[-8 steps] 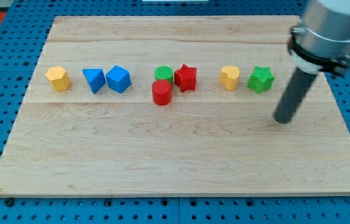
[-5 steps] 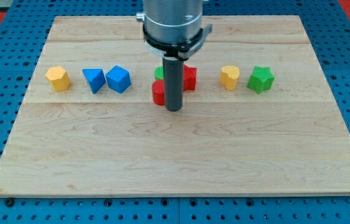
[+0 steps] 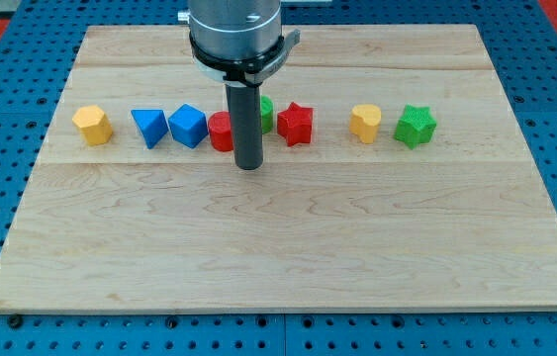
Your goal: Pull the red circle in between the blue cube and the green circle
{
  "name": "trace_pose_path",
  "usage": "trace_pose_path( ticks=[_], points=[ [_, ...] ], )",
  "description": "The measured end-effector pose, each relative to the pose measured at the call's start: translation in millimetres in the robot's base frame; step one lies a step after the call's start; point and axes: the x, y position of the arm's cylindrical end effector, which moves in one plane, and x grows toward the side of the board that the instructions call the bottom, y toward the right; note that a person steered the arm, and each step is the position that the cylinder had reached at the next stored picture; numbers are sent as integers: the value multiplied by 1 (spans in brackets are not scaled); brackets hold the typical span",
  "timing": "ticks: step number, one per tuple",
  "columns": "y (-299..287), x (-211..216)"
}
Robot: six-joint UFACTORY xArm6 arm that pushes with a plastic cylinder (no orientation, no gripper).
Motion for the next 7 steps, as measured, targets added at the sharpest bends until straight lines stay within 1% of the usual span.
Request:
trace_pose_path(
  ticks=[2,3,4,5,6,7],
  points=[
    [48,11],
    [43,11],
    [24,2],
    [-3,-18],
    [-9,-2],
    [-24,-4]
  ],
)
